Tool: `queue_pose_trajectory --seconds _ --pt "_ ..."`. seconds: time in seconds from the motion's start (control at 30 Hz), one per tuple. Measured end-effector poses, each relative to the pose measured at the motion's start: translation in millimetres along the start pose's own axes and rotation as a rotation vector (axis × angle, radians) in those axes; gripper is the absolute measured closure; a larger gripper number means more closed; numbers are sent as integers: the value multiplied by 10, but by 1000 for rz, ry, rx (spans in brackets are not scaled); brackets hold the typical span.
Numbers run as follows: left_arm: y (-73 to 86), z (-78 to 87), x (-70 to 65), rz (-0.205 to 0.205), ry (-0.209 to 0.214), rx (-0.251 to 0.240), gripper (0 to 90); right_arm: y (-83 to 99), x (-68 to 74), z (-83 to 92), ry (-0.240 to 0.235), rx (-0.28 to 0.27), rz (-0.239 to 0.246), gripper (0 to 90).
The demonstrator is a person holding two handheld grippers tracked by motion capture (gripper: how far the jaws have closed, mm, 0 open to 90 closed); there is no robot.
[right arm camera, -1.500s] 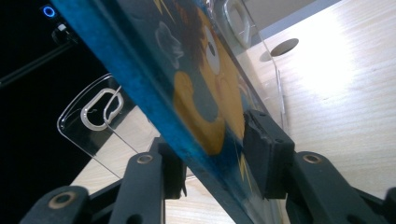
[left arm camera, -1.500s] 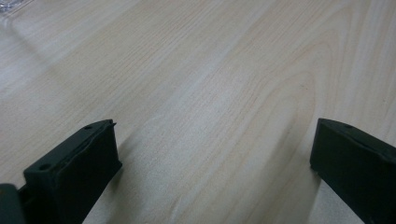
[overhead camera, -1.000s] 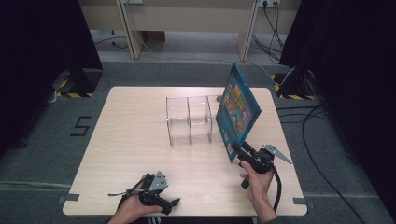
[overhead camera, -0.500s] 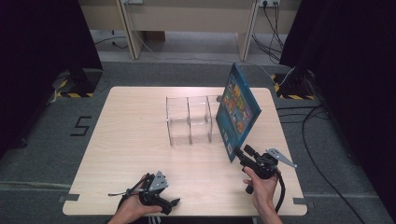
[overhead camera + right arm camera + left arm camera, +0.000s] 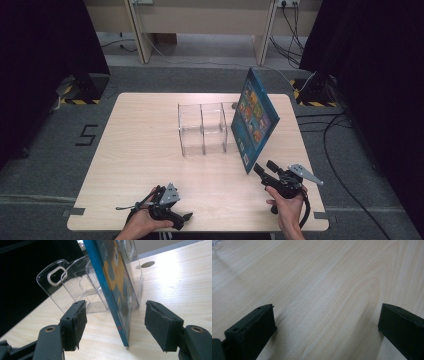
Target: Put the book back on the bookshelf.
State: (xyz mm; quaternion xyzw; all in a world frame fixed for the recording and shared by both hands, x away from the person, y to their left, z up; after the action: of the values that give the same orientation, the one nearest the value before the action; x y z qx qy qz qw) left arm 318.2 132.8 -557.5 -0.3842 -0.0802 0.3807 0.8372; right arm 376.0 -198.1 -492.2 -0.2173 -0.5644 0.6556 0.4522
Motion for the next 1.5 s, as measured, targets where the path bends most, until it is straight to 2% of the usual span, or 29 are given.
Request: queue_pose_trajectory --seconds 0.27,0.37,1.0,1.17,1.33,1.5 --pt "1 3 -3 -3 3 6 0 28 -2 72 -14 11 9 342" --pt "1 4 -3 -4 4 8 0 42 11 97 -21 18 26 337" --pt "5 8 -1 -8 10 8 0 106 69 210 -51 34 18 311" --pt "5 8 0 -10 9 8 0 120 98 242 -55 44 46 291" --pt "5 8 0 -9 10 7 0 137 119 267 -57 62 93 264" --pt "7 10 -2 -9 11 8 0 147 147 288 -67 66 96 249"
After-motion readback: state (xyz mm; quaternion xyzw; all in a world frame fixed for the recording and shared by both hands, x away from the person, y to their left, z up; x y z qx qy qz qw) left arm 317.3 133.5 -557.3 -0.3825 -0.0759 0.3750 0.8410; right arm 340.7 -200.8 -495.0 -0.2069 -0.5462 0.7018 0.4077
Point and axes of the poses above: each handheld gripper's, and its own axes: z roughly backward along the jaws, y roughly out of its underside, x roughly to its left, the point moved 5 cm from there along -z, roughly forward along the jaws, and after that the axes turned 11 degrees about z, right-handed, at the moved point
